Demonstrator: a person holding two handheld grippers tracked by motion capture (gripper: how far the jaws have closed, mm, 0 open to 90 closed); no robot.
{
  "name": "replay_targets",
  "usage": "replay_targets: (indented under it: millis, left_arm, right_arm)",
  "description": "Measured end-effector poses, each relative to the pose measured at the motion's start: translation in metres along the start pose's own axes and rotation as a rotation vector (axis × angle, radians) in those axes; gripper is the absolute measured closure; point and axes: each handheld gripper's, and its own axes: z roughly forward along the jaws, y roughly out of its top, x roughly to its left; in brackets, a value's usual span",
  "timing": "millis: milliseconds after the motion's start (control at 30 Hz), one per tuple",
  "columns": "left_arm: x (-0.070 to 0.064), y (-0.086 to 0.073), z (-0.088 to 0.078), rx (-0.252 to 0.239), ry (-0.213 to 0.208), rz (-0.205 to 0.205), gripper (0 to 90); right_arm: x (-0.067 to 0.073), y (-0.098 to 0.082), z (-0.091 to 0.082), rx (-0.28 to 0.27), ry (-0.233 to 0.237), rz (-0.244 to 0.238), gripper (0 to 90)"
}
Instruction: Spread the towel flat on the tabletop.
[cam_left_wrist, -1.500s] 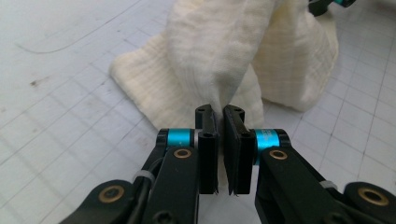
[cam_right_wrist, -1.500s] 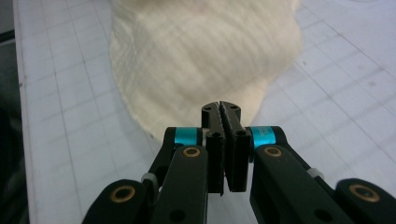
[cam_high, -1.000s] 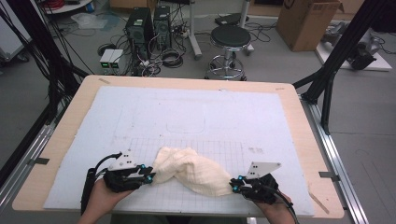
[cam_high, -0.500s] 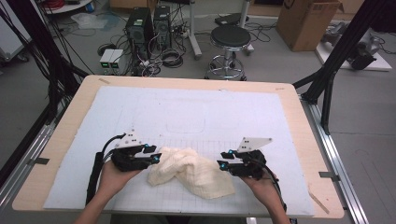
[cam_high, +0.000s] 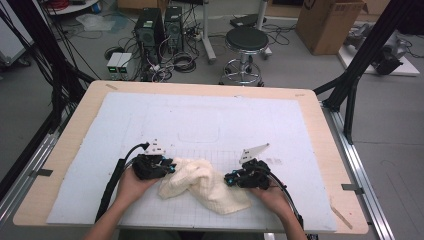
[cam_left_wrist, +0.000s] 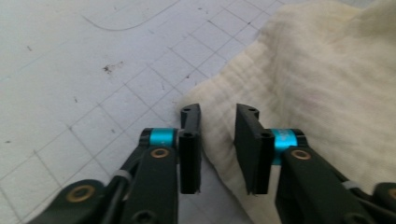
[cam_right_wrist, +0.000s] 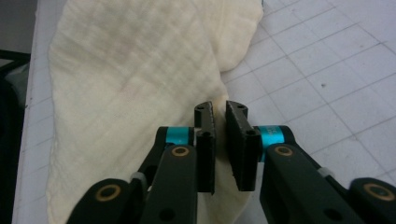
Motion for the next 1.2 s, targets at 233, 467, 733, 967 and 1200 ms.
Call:
replay_targets:
  millis: [233,467,733,967,1200]
  left_arm:
    - [0.0,0.001,-0.006,-0.016,0.025,0.0,86.0]
    - [0.01,0.004,-0.022,-0.097,0.039,-0.068,86.3]
    - [0.01,0.003,-0.024,-0.097,0.036,-0.086,86.2]
    - [0.015,0.001,-0.021,-0.077,0.052,-0.102,86.1]
    - [0.015,0.001,-0.02,-0.072,0.052,-0.098,85.8]
  right_arm:
    - [0.008,0.001,-0.019,-0.025,-0.08,-0.018,87.2]
    - [0.019,0.003,-0.066,-0.149,-0.228,-0.046,87.2]
    - [0.044,-0.01,-0.068,-0.098,-0.247,-0.105,87.0]
    - [0.047,-0.036,-0.041,0.01,-0.14,-0.084,80.1]
    - [0.042,-0.011,-0.061,-0.151,-0.078,-0.065,63.6]
